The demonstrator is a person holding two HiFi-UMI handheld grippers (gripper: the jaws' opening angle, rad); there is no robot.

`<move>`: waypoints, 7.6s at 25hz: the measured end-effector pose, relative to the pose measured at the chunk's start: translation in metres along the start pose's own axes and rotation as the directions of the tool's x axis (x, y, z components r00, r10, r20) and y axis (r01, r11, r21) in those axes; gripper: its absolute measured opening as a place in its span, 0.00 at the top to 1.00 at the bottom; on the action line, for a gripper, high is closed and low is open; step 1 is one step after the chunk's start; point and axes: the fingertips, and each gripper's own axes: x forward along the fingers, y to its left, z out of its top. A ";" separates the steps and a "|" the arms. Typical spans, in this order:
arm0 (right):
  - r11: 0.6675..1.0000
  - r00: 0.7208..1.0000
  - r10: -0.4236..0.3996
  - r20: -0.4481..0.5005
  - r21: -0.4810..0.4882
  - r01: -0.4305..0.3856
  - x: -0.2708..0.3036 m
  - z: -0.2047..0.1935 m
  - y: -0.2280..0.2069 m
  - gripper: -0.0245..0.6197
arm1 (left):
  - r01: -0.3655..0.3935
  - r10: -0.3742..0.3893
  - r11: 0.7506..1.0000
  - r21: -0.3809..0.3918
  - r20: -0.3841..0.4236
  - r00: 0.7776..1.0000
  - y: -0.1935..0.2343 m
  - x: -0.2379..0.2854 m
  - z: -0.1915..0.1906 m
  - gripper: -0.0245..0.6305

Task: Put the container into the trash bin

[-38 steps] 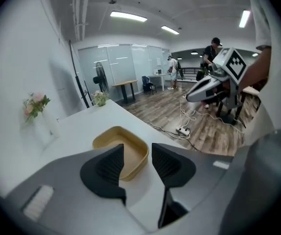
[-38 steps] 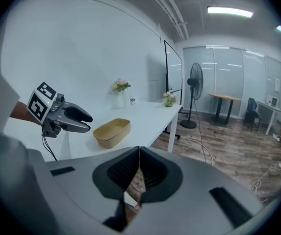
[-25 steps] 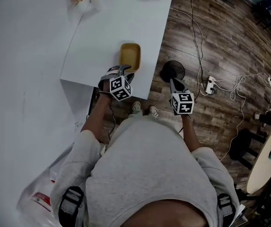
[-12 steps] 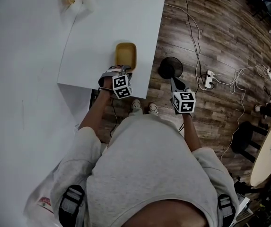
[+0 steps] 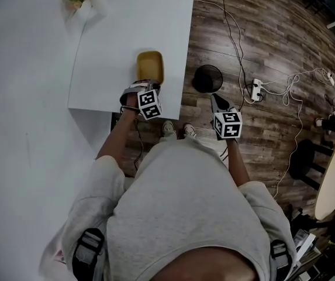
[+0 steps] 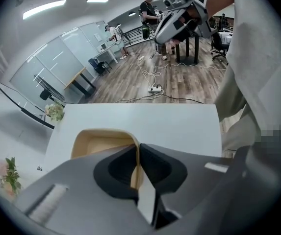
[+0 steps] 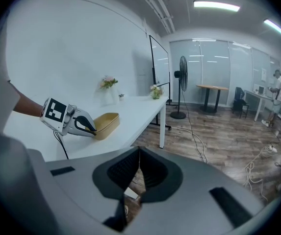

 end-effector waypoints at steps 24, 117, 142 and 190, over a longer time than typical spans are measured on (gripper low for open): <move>0.984 0.989 -0.151 -0.002 0.092 0.150 -0.028 -0.027 0.019 0.94 | -0.032 0.018 0.997 0.075 0.183 0.983 0.005 -0.013 0.049 0.91; 0.966 0.984 0.039 -0.173 0.259 0.008 0.085 -0.214 -0.195 0.94 | 0.271 -0.275 0.962 0.043 0.125 0.953 -0.113 0.293 0.246 0.91; 0.940 0.971 0.044 -0.233 0.338 0.038 0.099 -0.320 -0.197 0.94 | 0.301 -0.303 0.953 0.037 0.106 0.947 -0.155 0.459 0.224 0.91; 0.925 0.962 0.068 -0.266 0.378 0.039 0.156 -0.348 -0.216 0.94 | 0.304 -0.303 0.953 0.001 0.058 0.951 -0.145 0.548 0.199 0.76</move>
